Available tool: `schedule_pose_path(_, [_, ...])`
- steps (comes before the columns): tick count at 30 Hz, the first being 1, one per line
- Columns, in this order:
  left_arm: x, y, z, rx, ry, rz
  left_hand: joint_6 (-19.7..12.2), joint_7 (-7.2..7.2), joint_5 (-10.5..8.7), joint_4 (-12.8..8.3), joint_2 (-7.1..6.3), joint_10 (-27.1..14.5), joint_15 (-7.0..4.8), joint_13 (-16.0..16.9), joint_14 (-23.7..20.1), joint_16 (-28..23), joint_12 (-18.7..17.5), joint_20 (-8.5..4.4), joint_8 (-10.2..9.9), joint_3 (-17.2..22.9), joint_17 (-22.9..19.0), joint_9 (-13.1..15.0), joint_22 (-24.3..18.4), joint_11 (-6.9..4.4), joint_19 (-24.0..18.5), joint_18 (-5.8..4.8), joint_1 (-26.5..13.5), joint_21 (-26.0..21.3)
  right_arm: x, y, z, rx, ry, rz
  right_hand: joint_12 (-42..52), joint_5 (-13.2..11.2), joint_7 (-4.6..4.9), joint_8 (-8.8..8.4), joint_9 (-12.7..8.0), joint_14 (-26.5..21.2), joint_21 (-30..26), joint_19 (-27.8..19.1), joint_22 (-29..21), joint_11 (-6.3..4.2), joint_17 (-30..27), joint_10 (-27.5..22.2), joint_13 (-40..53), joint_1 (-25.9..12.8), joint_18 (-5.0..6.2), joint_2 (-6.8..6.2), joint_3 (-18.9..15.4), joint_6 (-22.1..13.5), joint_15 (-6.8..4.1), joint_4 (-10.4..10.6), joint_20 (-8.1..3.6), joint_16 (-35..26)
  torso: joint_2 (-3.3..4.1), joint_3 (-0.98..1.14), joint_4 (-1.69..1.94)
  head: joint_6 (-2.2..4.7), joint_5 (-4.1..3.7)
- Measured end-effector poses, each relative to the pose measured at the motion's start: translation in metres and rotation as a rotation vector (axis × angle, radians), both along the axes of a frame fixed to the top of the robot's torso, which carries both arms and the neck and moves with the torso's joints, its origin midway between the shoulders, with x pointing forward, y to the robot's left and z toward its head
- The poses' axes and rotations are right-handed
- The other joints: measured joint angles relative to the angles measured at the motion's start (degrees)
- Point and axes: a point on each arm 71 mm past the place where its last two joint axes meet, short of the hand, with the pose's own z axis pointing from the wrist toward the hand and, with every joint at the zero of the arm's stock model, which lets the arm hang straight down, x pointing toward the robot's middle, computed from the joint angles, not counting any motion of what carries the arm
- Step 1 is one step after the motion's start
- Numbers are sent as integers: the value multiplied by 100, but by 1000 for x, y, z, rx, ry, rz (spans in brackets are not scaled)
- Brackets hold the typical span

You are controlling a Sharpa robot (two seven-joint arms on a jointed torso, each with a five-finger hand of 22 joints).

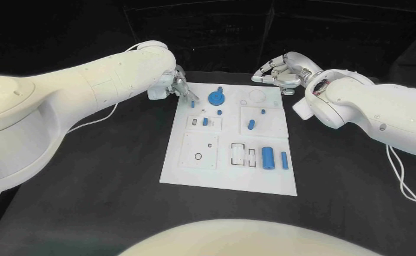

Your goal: Assemble the parts on the task board

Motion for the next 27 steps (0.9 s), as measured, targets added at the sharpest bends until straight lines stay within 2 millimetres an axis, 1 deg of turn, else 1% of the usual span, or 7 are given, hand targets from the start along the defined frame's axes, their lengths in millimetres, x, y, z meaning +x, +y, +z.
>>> schedule_pose_path(12, [-2,-4,-2,-11,0,-15,21,-21,0,0,0,0,0,12,0,0,0,20,0,0,0,0,-1,0,20,0,0,0,1,0,0,-1,0,-1,0,33,0,23,3,0,0,0,0,0,0,0,-7,23,0,23,0,0,0,0,0,0,-4,2,0,-14,7])
schedule_pose_path(14, [-2,-6,-2,-13,0,-20,41,-1,0,-16,29,0,0,12,0,0,0,20,0,-16,0,-3,5,0,20,0,29,0,1,0,0,-1,0,-2,0,33,0,23,3,0,0,0,0,0,0,0,-8,23,0,23,0,0,0,0,0,0,-4,3,0,-10,7])
schedule_pose_path(17, [-3,-8,-2,-17,0,-27,41,-1,0,-16,29,18,0,12,0,0,0,20,0,-16,0,-5,7,-19,20,0,29,21,1,0,0,-1,0,-2,0,33,0,23,2,0,0,0,0,0,0,0,-7,23,0,23,0,0,0,0,0,0,-4,3,0,-10,3])
schedule_pose_path(18, [-3,-8,-2,-17,0,-28,53,-13,0,-31,64,21,0,12,0,0,0,20,0,-30,0,-7,9,-21,20,0,64,21,1,0,0,-1,0,-2,0,33,0,23,3,0,0,0,0,0,0,0,-7,23,0,23,0,0,0,0,0,0,-4,3,0,-13,3])
schedule_pose_path(20, [-3,-9,-2,-18,0,-29,61,-21,0,-71,75,21,0,12,0,0,0,20,0,-13,0,-18,9,-21,20,0,146,21,1,0,0,-1,0,-1,0,33,0,23,2,0,0,0,0,0,0,0,-7,23,0,23,0,0,0,0,0,0,-3,3,0,-15,3])
schedule_pose_path(24, [-3,-9,-2,-19,0,-31,61,-21,0,-175,157,21,0,12,0,0,0,20,0,32,0,-35,14,-21,20,0,294,21,1,0,0,-1,0,-1,0,33,0,23,2,0,0,0,0,0,0,0,-7,22,0,23,0,0,0,0,0,0,-2,4,0,-18,6])
schedule_pose_path(27, [-3,-9,-2,-19,0,-30,73,-9,0,-214,171,20,0,12,0,0,0,20,0,40,0,-42,20,-21,20,-1,358,21,2,0,-1,-1,1,-1,0,33,0,23,2,0,0,0,1,0,0,0,-7,22,0,23,0,0,0,0,0,0,-2,4,-1,-21,7])
